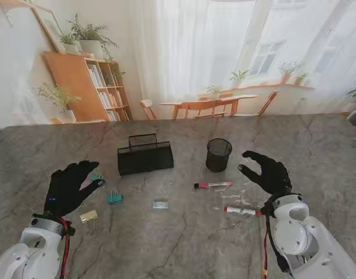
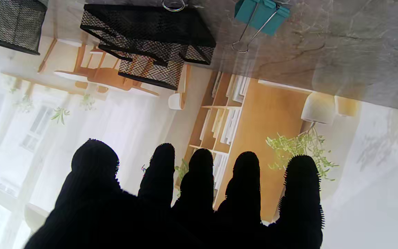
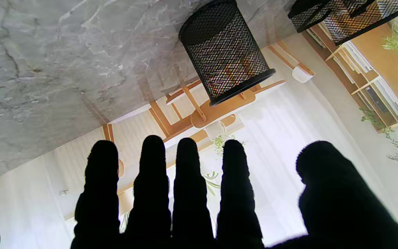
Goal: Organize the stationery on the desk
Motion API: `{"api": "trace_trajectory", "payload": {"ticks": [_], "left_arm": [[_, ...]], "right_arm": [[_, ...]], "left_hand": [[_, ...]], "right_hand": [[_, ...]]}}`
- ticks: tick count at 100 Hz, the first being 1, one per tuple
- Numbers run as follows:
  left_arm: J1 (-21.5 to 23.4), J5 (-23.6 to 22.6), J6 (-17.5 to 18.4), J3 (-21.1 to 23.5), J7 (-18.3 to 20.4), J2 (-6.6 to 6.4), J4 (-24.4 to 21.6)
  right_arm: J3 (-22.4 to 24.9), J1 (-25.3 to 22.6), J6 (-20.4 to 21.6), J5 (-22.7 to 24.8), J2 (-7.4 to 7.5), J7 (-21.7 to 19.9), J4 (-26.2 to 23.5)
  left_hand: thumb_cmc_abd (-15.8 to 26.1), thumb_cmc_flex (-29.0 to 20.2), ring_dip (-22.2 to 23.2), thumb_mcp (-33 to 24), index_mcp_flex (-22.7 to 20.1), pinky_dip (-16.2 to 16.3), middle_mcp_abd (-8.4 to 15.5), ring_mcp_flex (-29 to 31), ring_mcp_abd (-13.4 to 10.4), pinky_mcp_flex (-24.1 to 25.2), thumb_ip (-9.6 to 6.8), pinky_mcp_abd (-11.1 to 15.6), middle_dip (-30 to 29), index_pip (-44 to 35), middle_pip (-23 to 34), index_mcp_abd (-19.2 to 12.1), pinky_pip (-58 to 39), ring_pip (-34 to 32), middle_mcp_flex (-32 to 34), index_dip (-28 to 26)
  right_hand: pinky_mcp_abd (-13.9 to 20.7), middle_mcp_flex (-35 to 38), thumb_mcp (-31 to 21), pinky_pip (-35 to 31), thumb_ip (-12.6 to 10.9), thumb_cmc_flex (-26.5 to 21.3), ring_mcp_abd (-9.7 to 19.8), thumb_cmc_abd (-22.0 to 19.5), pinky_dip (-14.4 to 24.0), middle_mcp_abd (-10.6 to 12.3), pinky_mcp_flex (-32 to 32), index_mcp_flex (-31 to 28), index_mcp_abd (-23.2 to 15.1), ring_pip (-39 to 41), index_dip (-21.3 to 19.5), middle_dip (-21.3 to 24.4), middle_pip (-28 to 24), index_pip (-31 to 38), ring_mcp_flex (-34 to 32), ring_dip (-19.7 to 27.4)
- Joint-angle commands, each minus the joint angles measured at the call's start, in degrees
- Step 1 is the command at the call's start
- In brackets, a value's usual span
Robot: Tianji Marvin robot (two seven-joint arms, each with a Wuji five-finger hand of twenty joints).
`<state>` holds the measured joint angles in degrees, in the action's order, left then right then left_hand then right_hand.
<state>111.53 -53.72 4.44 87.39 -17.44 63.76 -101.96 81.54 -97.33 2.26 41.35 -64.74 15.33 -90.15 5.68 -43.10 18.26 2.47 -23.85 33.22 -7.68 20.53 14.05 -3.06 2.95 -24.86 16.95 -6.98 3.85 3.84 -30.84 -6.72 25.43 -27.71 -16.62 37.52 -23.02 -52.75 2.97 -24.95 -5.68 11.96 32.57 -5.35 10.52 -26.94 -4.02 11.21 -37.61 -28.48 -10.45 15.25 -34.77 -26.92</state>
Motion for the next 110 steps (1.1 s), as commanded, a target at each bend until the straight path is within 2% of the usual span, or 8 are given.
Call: {"api": "trace_trajectory", "payload": {"ticks": [1,65,88,110], "left_arm": [[0.32,0.14,0.42,-0.17,-0.23,0.15,0.07],[0.98,-0.23,1.80,0.04,-1.61,0.25,-0.31],[1.34,-0.22,2.96,0.05,-1.98,0.28,-0.89],[1.87,0.38,3.52,0.09,-2.94,0.51,-1.32]], "right_arm": [[0.08,-0.34,-0.06,-0.05,-0.12,-0.88,-0.19],[0.76,-1.34,1.14,0.48,-0.11,-0.31,-0.86],[1.51,-3.23,6.67,2.52,-0.29,3.13,-3.99],[1.65,-5.96,11.30,7.20,0.00,5.66,-9.22]], "left_hand": [[2.08,1.16,0.50,-0.03,0.30,1.91,0.02,0.58,-0.43,0.42,-0.52,-0.89,0.49,0.32,-0.12,-0.81,-0.92,-0.26,0.06,-0.15],[2.16,0.93,0.66,-0.01,0.15,1.83,0.09,0.89,-0.43,0.47,-0.50,-0.60,0.53,0.27,-0.11,-0.75,-1.04,-0.38,0.09,-0.20],[2.24,1.02,0.70,0.04,0.18,1.84,0.08,1.00,-0.52,0.32,-0.49,-0.63,0.54,0.27,-0.10,-0.76,-1.14,-0.41,0.12,-0.21],[2.43,0.74,0.79,-0.07,0.03,1.91,-0.12,1.27,-0.42,0.16,-0.50,-0.67,0.58,0.22,-0.04,-0.55,-1.39,-0.51,0.31,-0.24]], "right_hand": [[-0.81,-0.39,-1.44,-1.00,-0.88,0.87,-0.65,0.49,1.52,-0.27,0.07,1.56,0.29,0.34,0.35,-0.90,1.14,-0.91,-0.47,-0.65],[-0.40,0.04,-1.56,-1.42,-0.92,0.62,-0.65,0.73,1.97,-0.55,0.16,1.17,0.43,0.62,0.09,-1.22,0.94,-0.68,-0.61,-0.93],[-0.34,1.90,-2.03,-3.10,-1.11,-0.32,0.07,1.94,2.74,0.01,1.19,-0.45,0.56,1.95,-0.62,-2.09,-0.30,0.54,-2.00,-1.58],[-0.53,3.38,-2.90,-5.09,-1.14,-1.05,0.72,4.22,3.38,0.51,2.38,-1.55,0.11,4.19,-1.61,-3.45,-1.57,1.84,-3.23,-2.43]]}}
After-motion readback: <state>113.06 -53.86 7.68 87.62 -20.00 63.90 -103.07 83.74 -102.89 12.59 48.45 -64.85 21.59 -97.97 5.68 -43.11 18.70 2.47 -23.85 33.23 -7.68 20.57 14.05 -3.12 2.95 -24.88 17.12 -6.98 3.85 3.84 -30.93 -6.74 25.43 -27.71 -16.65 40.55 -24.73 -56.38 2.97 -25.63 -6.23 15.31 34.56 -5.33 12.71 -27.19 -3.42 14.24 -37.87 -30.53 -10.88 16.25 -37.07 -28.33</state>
